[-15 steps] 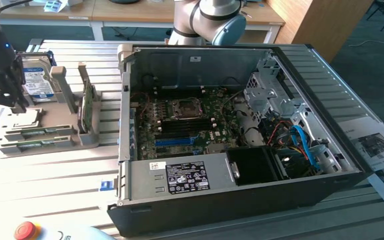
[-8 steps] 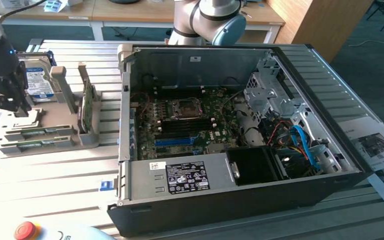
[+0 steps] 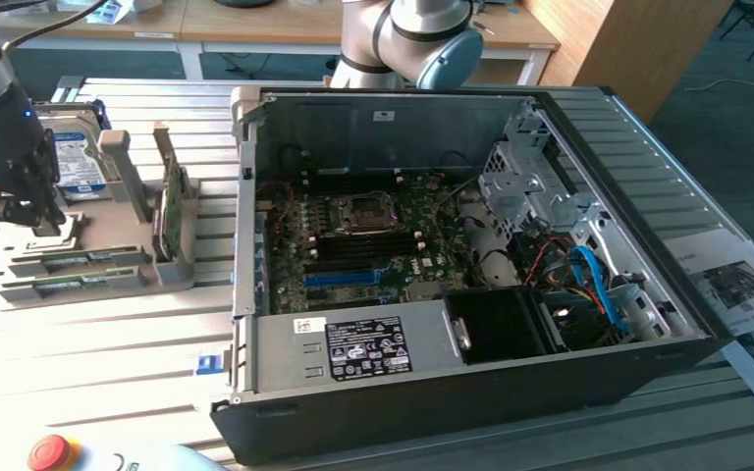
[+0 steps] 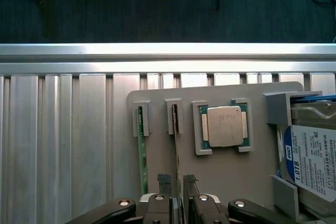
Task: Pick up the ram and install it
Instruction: 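Pick up the ram and move it above insertion slot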
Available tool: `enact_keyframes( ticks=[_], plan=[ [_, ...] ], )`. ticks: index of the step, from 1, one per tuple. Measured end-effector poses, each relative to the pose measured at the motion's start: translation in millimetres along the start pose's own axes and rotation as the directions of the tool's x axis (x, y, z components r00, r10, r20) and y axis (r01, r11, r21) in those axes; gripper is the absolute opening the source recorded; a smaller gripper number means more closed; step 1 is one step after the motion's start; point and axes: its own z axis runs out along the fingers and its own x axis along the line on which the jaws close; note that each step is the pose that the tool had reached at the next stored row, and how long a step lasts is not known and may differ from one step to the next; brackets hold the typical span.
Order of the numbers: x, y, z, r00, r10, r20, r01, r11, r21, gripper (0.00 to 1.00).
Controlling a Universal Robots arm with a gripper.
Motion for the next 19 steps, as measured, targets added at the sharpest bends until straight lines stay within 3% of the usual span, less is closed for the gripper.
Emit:
enact_keyframes(
  ticks=[6, 19],
  plan=[
    [1.8, -0.1, 0.2, 1.0000, 0.000, 0.0002, 0.000, 1.0000, 0.0003, 0.24],
    [20.1, -0.7, -0.3, 1.0000, 0.000, 0.0001, 0.000, 1.0000, 0.0003, 0.24]
  ],
)
